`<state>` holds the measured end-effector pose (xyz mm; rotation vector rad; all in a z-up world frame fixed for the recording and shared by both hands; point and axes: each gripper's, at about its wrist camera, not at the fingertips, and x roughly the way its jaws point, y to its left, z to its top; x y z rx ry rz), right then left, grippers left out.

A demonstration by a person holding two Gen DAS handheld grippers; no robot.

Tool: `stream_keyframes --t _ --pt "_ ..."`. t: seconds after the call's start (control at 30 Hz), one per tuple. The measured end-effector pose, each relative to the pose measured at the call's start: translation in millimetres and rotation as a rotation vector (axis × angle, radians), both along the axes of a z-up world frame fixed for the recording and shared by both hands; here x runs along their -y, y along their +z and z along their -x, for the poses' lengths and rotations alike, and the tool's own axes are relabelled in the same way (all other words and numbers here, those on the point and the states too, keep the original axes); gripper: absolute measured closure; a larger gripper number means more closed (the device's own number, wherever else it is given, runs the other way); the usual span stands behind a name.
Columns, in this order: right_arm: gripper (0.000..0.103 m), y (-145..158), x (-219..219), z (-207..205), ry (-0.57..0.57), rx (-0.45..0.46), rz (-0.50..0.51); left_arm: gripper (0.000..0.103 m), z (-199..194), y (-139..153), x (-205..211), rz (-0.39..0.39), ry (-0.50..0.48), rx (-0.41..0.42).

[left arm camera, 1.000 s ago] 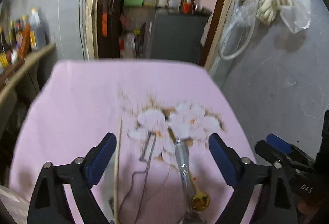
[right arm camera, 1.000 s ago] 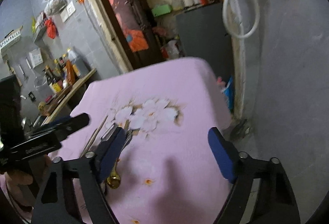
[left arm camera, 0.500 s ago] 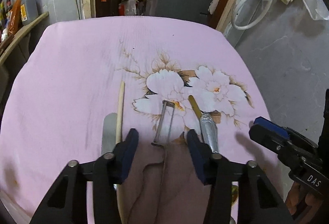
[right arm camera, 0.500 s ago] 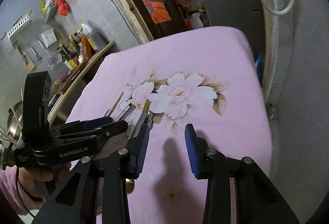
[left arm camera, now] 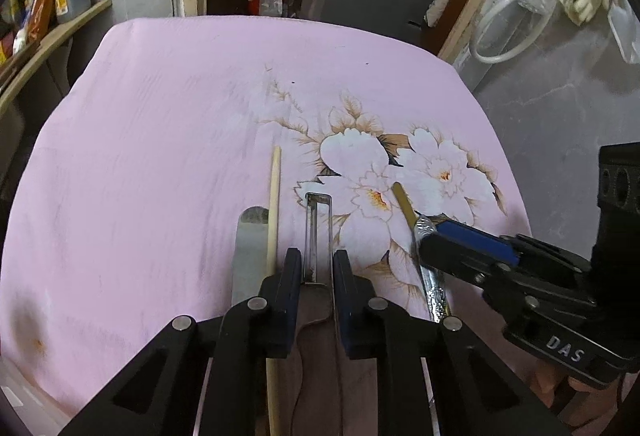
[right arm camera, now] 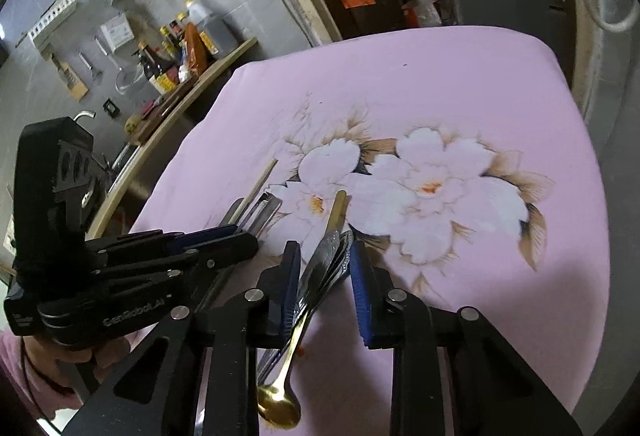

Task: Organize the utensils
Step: 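Close the left tool on the wire peeler while the right tool grasps spoons and fork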

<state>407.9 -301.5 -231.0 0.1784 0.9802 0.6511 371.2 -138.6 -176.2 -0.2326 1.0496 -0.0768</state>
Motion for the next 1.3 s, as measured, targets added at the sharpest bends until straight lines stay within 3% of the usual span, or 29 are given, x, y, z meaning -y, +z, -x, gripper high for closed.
stream_keyframes --t 0.33,0.6,0.77,0.9,1.07,1.3 --pt "0.089 0 -17 -7 0.059 -0.021 0.052 0.087 -2 -1 0 0.01 -0.003 -0.008" --pt "0.095 10 -4 4 0.043 -0.021 0.046 0.088 -2 0 -1 0.034 -0.023 -0.027" --pt "0.096 11 26 15 -0.001 -0.068 -0.03 0.087 1 1 6 0.027 -0.067 -0.058" --pt "0.095 -7 44 18 -0.028 -0.145 -0.106 0.086 -10 0 6 0.058 -0.065 -0.1" --pt "0.095 -19 45 18 -0.039 -0.188 -0.159 0.08 -21 1 12 0.067 -0.077 -0.121" --pt "0.088 -24 26 12 -0.018 -0.231 -0.163 0.08 -20 2 18 0.024 -0.096 -0.115"
